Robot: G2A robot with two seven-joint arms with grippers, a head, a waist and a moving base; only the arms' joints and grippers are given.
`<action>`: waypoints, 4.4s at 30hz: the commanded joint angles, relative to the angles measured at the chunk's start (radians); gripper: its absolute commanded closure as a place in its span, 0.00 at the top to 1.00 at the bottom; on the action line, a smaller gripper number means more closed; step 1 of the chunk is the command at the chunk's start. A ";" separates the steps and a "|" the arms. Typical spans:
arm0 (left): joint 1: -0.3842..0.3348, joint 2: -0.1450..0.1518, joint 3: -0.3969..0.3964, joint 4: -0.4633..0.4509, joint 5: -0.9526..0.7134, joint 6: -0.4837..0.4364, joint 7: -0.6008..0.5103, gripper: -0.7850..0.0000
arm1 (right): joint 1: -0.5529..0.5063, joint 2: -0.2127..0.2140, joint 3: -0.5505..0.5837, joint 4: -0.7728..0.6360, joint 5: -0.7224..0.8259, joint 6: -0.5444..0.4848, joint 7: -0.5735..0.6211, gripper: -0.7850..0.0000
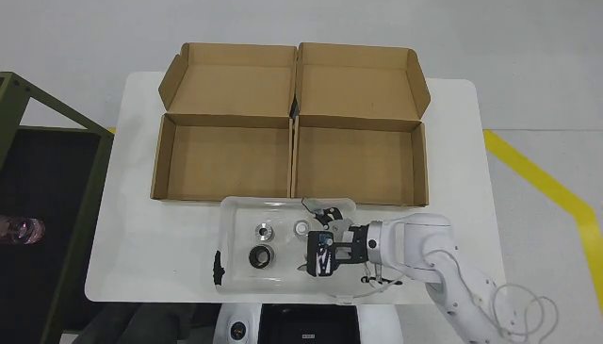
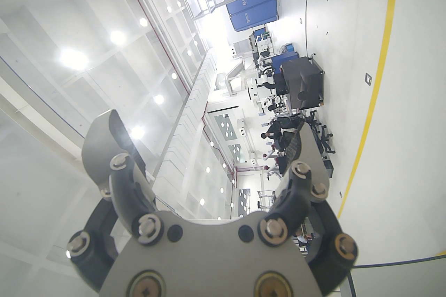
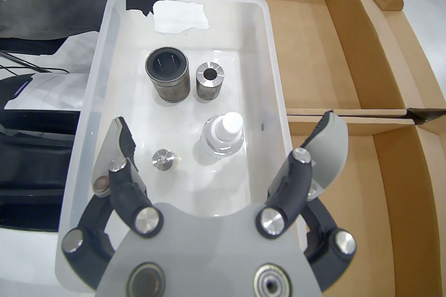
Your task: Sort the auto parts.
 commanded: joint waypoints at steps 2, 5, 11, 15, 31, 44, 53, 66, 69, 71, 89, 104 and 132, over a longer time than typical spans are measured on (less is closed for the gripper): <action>0.000 0.000 0.000 0.000 0.000 0.000 0.000 1.00 | 0.006 0.000 -0.019 0.009 -0.002 0.002 0.003 1.00; 0.000 0.000 0.000 0.000 0.000 0.000 0.000 1.00 | 0.011 0.000 -0.039 0.015 -0.003 -0.005 0.006 1.00; 0.000 0.000 0.000 0.000 0.000 0.000 0.000 1.00 | 0.026 0.000 -0.063 0.047 0.001 0.003 0.003 1.00; 0.000 0.000 0.000 0.000 0.000 0.000 0.000 1.00 | 0.042 -0.001 -0.070 0.076 0.007 0.015 0.001 1.00; 0.000 0.000 0.000 0.000 0.000 0.000 0.000 1.00 | 0.084 -0.002 -0.100 0.155 0.011 0.058 -0.010 0.41; 0.000 0.000 0.000 0.000 0.000 0.000 0.000 1.00 | 0.086 0.006 -0.096 0.134 0.022 0.042 -0.060 0.00; 0.000 0.000 0.000 0.000 0.000 0.000 0.000 1.00 | 0.074 0.019 -0.054 0.055 0.058 -0.003 -0.158 0.00; 0.000 0.000 0.000 0.000 0.000 0.000 0.000 1.00 | 0.036 0.040 0.080 -0.046 0.096 0.012 -0.362 0.00; 0.000 0.000 0.000 0.000 0.000 0.000 0.000 1.00 | 0.028 0.044 0.109 -0.062 0.113 0.013 -0.386 0.00; 0.000 0.000 0.000 0.000 0.000 0.000 0.000 1.00 | 0.026 0.046 0.127 -0.067 0.122 0.015 -0.398 0.00; 0.000 0.000 0.000 0.000 0.000 0.000 0.000 1.00 | 0.066 0.048 0.163 0.026 0.212 0.074 -0.413 0.00; 0.000 0.000 0.000 0.000 0.000 0.000 0.000 1.00 | 0.242 0.026 0.094 0.301 0.230 0.185 -0.329 0.00; 0.000 0.000 0.000 0.000 0.000 0.000 0.000 1.00 | 0.485 -0.061 -0.131 0.698 0.299 0.285 -0.307 0.05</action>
